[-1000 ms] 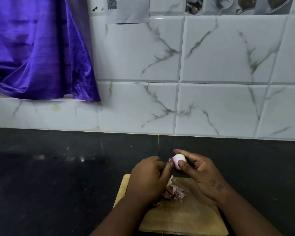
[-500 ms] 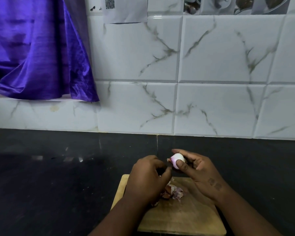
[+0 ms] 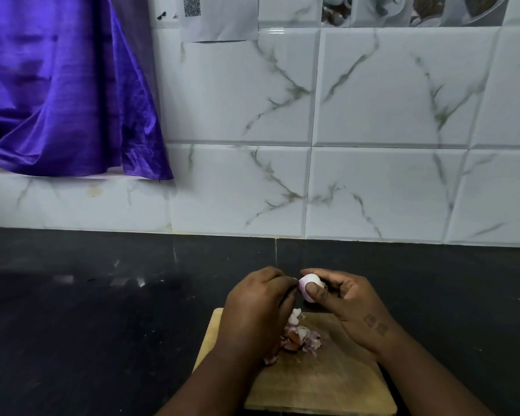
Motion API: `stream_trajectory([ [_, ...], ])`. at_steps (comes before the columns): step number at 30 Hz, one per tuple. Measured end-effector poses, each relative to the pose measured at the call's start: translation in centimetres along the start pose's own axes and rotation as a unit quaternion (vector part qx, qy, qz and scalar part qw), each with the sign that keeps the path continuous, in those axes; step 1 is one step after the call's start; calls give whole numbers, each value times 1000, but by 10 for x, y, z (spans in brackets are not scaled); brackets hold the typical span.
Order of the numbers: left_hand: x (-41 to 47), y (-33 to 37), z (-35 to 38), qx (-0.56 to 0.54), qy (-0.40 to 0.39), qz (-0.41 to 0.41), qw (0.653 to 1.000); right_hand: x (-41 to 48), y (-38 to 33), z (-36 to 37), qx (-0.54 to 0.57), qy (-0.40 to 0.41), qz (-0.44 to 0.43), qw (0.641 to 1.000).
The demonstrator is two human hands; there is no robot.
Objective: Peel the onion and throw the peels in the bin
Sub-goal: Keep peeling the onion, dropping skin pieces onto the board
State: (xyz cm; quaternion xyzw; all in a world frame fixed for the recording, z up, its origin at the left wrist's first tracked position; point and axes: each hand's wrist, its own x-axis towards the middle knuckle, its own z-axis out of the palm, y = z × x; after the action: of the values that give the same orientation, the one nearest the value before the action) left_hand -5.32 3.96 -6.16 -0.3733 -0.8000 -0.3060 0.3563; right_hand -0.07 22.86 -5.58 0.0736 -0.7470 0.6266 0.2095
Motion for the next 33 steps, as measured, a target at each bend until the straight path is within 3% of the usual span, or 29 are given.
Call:
stream_trajectory([
  [5, 0, 6, 3, 79, -9, 43, 996, -1, -1, 1, -21, 11, -9, 1000],
  [8, 1, 7, 7, 73, 0, 32, 997, -1, -2, 1, -25, 15, -16, 999],
  [13, 4, 15, 2, -93, 19, -148, 984, 0, 0, 1, -14, -3, -26, 1000],
  [16, 8, 15, -3, -273, 6, -260, 926, 1, 1, -1, 27, -21, -24, 999],
  [21, 12, 24, -9, -563, -13, -393, 727, 1, 2, 2, 142, -42, 7, 989],
  [22, 12, 26, -10, -587, -11, -400, 704, 1, 3, 2, 147, -42, 9, 988],
  [23, 12, 25, -11, -581, -11, -394, 712, 2, 3, 2, 143, -41, 9, 989],
  [24, 11, 23, -10, -538, -11, -374, 755, 2, 3, 1, 130, -40, 9, 991],
  [26, 6, 15, -5, -373, -5, -294, 880, 3, 4, -1, 98, -33, 8, 995],
  [28, 1, 12, -3, -229, -21, -192, 954, 4, 4, -3, 71, -20, -1, 997],
  [30, 0, 13, -2, -135, -62, -136, 980, 5, 4, -4, 45, -12, -14, 999],
  [33, 1, 14, -2, -65, -95, -103, 988, 5, 7, -4, 14, -25, -16, 999],
])
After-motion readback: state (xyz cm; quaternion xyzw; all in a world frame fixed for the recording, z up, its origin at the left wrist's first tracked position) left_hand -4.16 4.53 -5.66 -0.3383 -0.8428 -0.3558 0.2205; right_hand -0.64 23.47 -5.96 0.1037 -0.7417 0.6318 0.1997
